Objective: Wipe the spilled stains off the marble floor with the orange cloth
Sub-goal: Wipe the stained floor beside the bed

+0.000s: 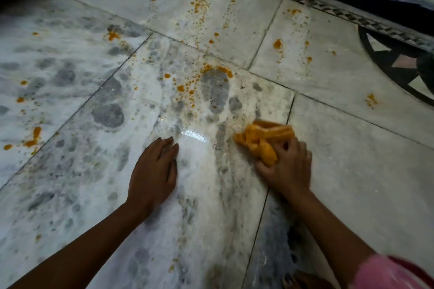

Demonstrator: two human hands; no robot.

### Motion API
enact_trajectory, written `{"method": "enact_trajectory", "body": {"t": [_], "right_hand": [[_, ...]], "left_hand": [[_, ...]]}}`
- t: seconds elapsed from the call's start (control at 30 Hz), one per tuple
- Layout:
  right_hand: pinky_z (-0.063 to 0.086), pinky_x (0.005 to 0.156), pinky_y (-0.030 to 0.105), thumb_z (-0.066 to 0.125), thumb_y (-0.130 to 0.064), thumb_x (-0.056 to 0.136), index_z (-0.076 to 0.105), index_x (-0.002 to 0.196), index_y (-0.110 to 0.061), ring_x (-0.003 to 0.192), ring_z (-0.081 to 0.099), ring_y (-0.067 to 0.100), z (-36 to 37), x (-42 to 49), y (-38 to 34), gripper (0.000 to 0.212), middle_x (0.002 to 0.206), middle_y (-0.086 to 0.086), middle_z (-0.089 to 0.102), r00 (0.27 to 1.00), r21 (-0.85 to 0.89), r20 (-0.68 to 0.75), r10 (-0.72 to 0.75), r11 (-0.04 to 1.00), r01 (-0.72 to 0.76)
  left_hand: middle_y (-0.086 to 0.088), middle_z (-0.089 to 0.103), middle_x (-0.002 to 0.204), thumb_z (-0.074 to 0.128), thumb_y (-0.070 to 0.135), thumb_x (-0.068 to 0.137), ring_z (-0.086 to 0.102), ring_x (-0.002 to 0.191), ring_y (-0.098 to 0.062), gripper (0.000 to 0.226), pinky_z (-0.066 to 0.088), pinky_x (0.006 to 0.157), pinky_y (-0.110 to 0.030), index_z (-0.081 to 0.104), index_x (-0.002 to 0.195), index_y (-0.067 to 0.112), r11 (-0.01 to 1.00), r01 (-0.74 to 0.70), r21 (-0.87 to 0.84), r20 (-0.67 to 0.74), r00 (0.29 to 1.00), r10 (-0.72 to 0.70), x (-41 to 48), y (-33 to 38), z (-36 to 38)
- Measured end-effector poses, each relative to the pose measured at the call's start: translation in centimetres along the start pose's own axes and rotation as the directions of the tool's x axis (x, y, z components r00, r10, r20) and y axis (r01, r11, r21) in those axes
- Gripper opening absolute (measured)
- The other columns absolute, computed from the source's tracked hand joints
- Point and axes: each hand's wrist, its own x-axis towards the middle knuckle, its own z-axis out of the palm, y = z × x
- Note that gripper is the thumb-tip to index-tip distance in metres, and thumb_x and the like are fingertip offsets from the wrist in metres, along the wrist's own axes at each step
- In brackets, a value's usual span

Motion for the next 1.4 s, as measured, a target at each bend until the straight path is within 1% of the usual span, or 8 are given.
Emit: {"method": "enact_trajectory", "body": {"t": [0.13,0.37,0.5,0.63,0.8,0.93,1.23,1.4], "right_hand": [[0.033,0.095,0.045,0.057,-0.056,0.071,0.062,0.118,-0.023,0.114,0.039,0.037,2.2,6.6,-6.9,0.057,0.130,0.011,0.043,0.988,0.099,0.070,0.135,0.985,-0.142],[0.048,0.072,0.043,0.054,-0.056,0.060,0.057,0.118,-0.035,0.090,0.058,0.036,0.2,-4.2,-3.7,0.061,0.119,0.012,0.060,0.901,0.200,0.061,-0.430,0.889,0.411],[0.049,0.067,0.040,0.052,-0.056,0.062,0.065,0.114,-0.025,0.085,0.054,0.038,-0.8,-1.5,3.3,0.062,0.121,0.011,0.057,0.979,0.104,0.077,-0.188,0.978,0.180],[0.042,0.090,0.044,0.054,-0.062,0.070,0.063,0.118,-0.031,0.111,0.046,0.039,0.9,8.8,-0.2,0.057,0.132,0.006,0.047,0.993,0.110,0.076,0.088,0.989,-0.096],[0.040,0.091,0.043,0.052,-0.059,0.070,0.057,0.123,-0.029,0.114,0.040,0.038,2.5,8.8,-8.6,0.061,0.136,0.001,0.045,0.981,0.172,0.106,-0.160,0.975,0.141],[0.050,0.068,0.040,0.053,-0.059,0.062,0.060,0.117,-0.036,0.088,0.057,0.034,0.7,1.9,-3.3,0.060,0.121,0.002,0.061,0.908,0.201,0.074,-0.411,0.898,0.391],[0.040,0.088,0.041,0.060,-0.052,0.076,0.065,0.116,-0.027,0.113,0.045,0.039,1.5,12.7,2.0,0.047,0.135,0.004,0.048,0.994,0.153,0.067,0.090,0.983,-0.099],[0.043,0.080,0.040,0.045,-0.057,0.068,0.063,0.114,-0.029,0.104,0.046,0.039,3.0,12.3,-5.0,0.057,0.130,0.001,0.049,0.992,0.175,0.053,-0.118,0.979,0.107]], "left_hand": [[-0.018,0.060,0.122,0.038,0.022,0.088,0.054,0.111,-0.037,0.043,0.045,0.090,-0.041,0.064,0.113,0.000,1.000,0.023,-0.010,-0.017,1.000,-0.023,0.5,-0.2,0.1],[-0.021,0.059,0.122,0.035,0.022,0.087,0.054,0.112,-0.037,0.046,0.043,0.094,-0.042,0.062,0.115,-0.002,1.000,0.030,0.003,-0.002,1.000,-0.030,2.1,-0.4,0.3],[-0.018,0.058,0.125,0.035,0.023,0.087,0.053,0.116,-0.035,0.046,0.043,0.096,-0.041,0.062,0.116,0.000,1.000,-0.002,0.015,0.022,1.000,0.002,2.0,-0.4,0.6],[-0.019,0.058,0.125,0.037,0.025,0.086,0.053,0.116,-0.035,0.047,0.044,0.095,-0.042,0.062,0.116,-0.002,0.998,-0.032,0.050,0.061,0.998,0.029,1.9,-0.3,0.6],[-0.021,0.059,0.121,0.038,0.026,0.085,0.056,0.109,-0.037,0.046,0.048,0.090,-0.042,0.063,0.114,-0.002,0.999,-0.020,0.044,0.085,0.996,0.017,2.9,-0.2,0.5],[-0.022,0.060,0.120,0.037,0.026,0.085,0.057,0.107,-0.036,0.048,0.047,0.090,-0.039,0.062,0.114,-0.003,0.997,-0.038,0.060,0.082,0.996,0.033,4.0,0.2,0.6],[-0.020,0.059,0.121,0.037,0.027,0.084,0.053,0.108,-0.034,0.049,0.048,0.087,-0.038,0.062,0.114,-0.003,0.997,-0.050,0.067,0.090,0.995,0.044,5.7,0.4,1.6],[-0.019,0.059,0.122,0.039,0.028,0.084,0.053,0.109,-0.033,0.048,0.045,0.089,-0.037,0.062,0.115,-0.001,0.997,-0.049,0.052,0.076,0.996,0.045,5.7,0.2,1.7]]}}
